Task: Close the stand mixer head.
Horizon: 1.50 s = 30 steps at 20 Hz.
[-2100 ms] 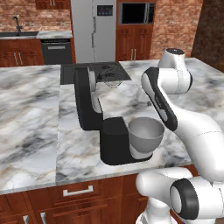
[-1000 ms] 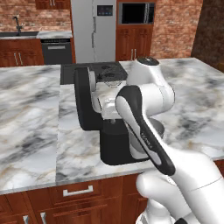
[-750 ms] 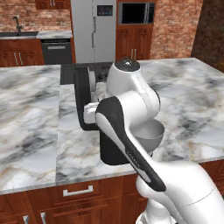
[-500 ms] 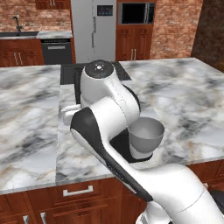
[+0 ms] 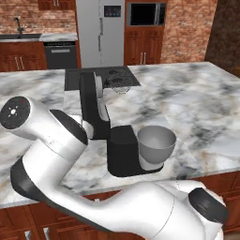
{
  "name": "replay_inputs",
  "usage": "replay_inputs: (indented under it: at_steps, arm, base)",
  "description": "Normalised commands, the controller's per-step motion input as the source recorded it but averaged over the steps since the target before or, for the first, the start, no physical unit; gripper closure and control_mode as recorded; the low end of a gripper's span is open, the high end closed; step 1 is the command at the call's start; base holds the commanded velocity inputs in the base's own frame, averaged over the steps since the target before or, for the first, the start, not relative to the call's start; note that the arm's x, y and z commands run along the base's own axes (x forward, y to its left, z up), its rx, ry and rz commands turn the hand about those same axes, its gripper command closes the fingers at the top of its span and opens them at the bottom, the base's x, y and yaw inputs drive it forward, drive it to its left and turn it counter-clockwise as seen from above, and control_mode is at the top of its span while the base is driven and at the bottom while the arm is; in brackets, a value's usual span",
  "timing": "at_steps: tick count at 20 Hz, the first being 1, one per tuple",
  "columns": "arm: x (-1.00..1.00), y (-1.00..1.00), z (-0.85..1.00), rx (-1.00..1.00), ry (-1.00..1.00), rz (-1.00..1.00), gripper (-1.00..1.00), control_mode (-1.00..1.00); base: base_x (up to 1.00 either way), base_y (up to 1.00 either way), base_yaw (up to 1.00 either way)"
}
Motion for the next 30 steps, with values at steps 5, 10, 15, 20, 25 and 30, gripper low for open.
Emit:
replay_inputs:
  at_steps: [5,10,15,20,25,30]
  arm:
    - [0.27,0.44,0.00,-0.04,-0.14,-0.53,-1.00,-1.00]
    - [0.23,0.00,0.00,-0.01,-0.10,-0.59,-1.00,-1.00]
    - [0.43,-0.16,0.00,0.00,-0.05,-0.62,-1.00,-1.00]
    - [0.15,-0.50,0.17,0.00,-0.04,-0.42,-1.00,-1.00]
    - [-0.04,-0.88,0.35,0.04,-0.01,-0.13,-1.00,-1.00]
    - [-0.28,-1.00,0.17,0.02,-0.02,-0.01,-1.00,-1.00]
  base:
    - [0.00,0.00,0.00]
    - [0.00,0.00,0.00]
    - [0.00,0.00,0.00]
    - [0.00,0.00,0.00]
    - [0.00,0.00,0.00]
    - [0.00,0.00,0.00]
